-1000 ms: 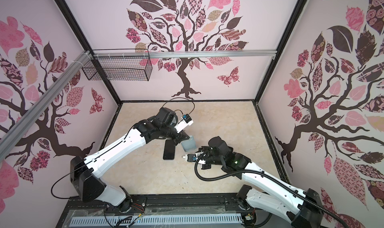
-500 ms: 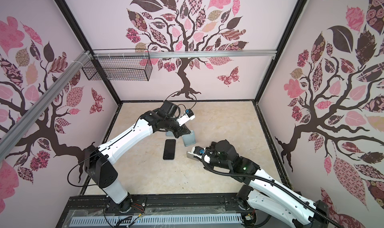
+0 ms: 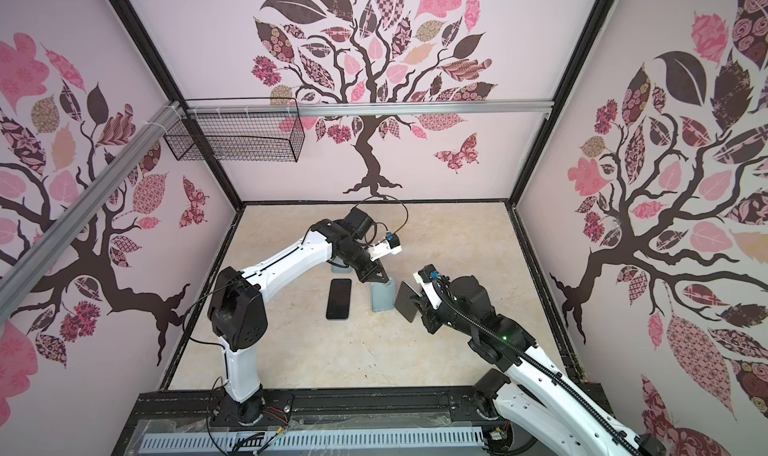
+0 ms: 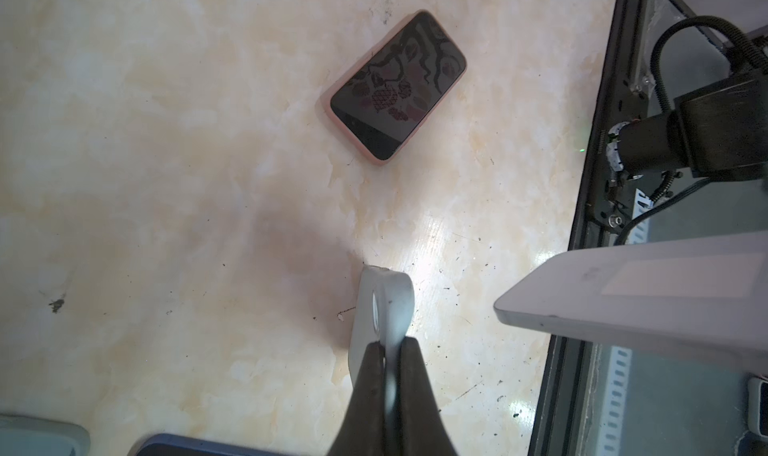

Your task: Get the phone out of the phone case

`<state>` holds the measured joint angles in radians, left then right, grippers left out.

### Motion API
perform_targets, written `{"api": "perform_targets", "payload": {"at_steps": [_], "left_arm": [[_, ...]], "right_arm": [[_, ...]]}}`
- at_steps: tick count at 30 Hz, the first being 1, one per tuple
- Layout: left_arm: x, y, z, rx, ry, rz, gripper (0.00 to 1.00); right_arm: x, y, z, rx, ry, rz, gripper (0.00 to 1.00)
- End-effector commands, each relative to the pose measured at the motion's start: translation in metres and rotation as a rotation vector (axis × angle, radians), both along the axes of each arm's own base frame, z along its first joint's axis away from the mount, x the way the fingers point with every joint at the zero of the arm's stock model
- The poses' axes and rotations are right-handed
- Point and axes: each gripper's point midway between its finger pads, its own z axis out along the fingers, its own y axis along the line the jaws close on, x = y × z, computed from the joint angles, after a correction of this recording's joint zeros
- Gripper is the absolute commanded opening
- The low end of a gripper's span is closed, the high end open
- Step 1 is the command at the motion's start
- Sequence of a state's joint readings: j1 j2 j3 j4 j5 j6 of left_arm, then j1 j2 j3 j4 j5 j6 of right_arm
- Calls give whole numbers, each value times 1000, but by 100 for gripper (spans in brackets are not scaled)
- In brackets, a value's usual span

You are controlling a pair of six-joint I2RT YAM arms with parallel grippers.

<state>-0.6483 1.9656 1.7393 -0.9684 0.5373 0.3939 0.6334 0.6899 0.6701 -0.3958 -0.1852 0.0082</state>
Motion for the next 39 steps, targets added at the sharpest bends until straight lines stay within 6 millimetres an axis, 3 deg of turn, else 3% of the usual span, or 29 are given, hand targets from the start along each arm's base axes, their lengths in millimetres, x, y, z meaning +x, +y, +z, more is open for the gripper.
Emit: {"api": "perform_targets", "payload": {"at_steps": [1,7,12,17,22,28,31,39], "left_arm": [[13,3,1,37,-36,28,24],[32,3,0,43,-87,83,54],[37,6,32,-36,-150,125,57],[27,11,71,-151,-210,158,59],[-1,18,96,-260,-191,131,59],[-58,24,118,-481,-138,55,59],[-89,31,118,-559,-89,7,61],[-145,33,113,-660,11,-105,63]], "right_arm": [[0,-2,28,85,-10,-44,0],[-1,-5,18,91,46,-78,0],[4,-9,10,80,89,-127,0],[9,-3,5,81,129,-120,0],[5,12,20,126,104,-10,0],[-10,31,32,182,105,137,0],[-24,42,48,242,82,252,0],[-63,67,83,409,79,567,0]]}}
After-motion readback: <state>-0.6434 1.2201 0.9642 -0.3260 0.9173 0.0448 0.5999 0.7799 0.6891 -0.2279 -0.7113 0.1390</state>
